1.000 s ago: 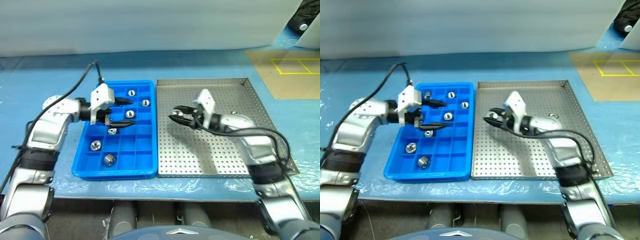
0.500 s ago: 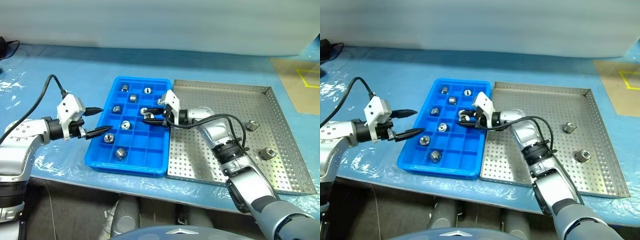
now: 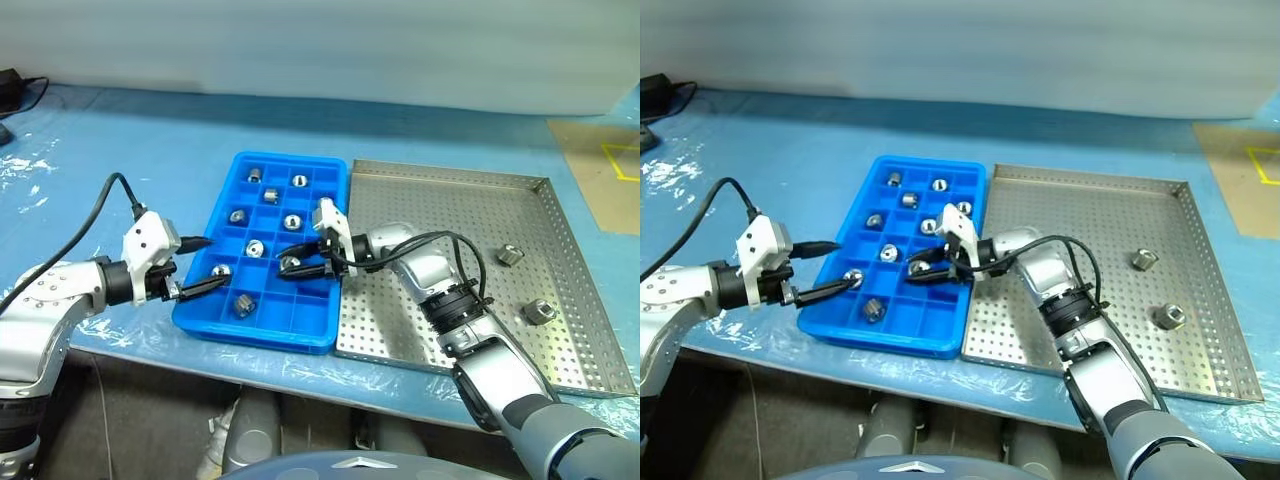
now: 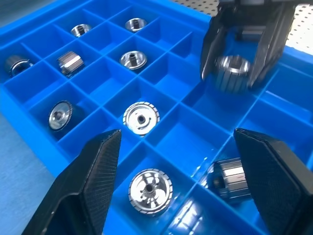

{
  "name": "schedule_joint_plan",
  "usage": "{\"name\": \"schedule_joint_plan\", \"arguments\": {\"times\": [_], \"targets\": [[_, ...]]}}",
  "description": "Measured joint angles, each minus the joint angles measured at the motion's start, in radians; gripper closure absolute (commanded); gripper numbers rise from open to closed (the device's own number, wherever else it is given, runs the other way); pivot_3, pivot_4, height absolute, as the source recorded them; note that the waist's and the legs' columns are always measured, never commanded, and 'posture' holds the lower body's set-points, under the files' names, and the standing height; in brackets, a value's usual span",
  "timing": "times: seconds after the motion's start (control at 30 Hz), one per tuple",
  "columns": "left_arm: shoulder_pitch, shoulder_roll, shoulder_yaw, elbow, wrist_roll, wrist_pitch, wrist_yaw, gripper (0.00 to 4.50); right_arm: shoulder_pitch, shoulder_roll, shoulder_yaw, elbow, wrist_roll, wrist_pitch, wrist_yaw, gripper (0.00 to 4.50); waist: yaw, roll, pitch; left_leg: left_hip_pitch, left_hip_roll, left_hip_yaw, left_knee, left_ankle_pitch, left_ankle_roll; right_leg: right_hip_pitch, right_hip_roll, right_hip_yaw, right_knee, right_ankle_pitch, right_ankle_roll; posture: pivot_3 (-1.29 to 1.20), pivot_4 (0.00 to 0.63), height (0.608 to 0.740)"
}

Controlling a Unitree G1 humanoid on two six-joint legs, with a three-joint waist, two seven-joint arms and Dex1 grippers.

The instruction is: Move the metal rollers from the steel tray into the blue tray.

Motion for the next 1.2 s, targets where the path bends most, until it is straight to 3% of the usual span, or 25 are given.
{"name": "schedule_joint_plan", "arguments": {"times": [0.53,0.7,0.87,1.07,1.2], "targets": [[0.052,0.001,0.002,-0.037,-0.016,0.004,0.047,0.63,-0.046,0.039,0.0,0.132,-0.063,-0.144,-0.042,2.83,0.007,0.0,0.0,0.001,0.001,-0.001,-0.002,0.001,-0.002,0.0,0.001,0.0,0.0,0.0,-0.001,0.34,0.15,0.74],[0.008,0.001,-0.022,-0.019,-0.015,-0.005,0.038,0.63,-0.041,0.018,-0.003,0.104,-0.058,-0.121,-0.024,1.15,0.007,0.0,0.0,0.001,0.001,0.0,-0.002,0.002,-0.003,0.0,0.002,0.0,0.0,0.0,-0.001,0.3,0.15,0.74],[-0.05,-0.002,-0.07,0.027,-0.012,-0.021,0.022,0.63,-0.02,-0.006,-0.013,0.05,-0.041,-0.067,-0.034,1.15,0.003,0.0,0.0,0.002,0.001,0.0,-0.002,0.003,-0.004,0.0,0.002,0.0,0.001,0.0,-0.001,0.22,0.15,0.74],[-0.233,-0.084,-0.188,0.128,0.001,-0.065,-0.004,0.63,-0.013,-0.091,-0.147,-0.037,-0.023,-0.024,-0.138,1.15,-0.003,0.0,0.0,0.002,0.0,0.0,0.001,0.005,-0.008,0.002,0.002,0.002,0.003,0.001,-0.001,0.06,0.15,0.74],[-0.421,-0.237,-0.317,0.281,0.049,-0.138,-0.035,0.63,0.019,-0.214,-0.297,-0.09,-0.004,0.011,-0.251,1.15,-0.006,0.0,0.0,0.003,-0.001,0.002,0.002,0.006,-0.009,0.003,0.002,0.003,0.003,0.002,-0.001,-0.09,0.15,0.74]]}}
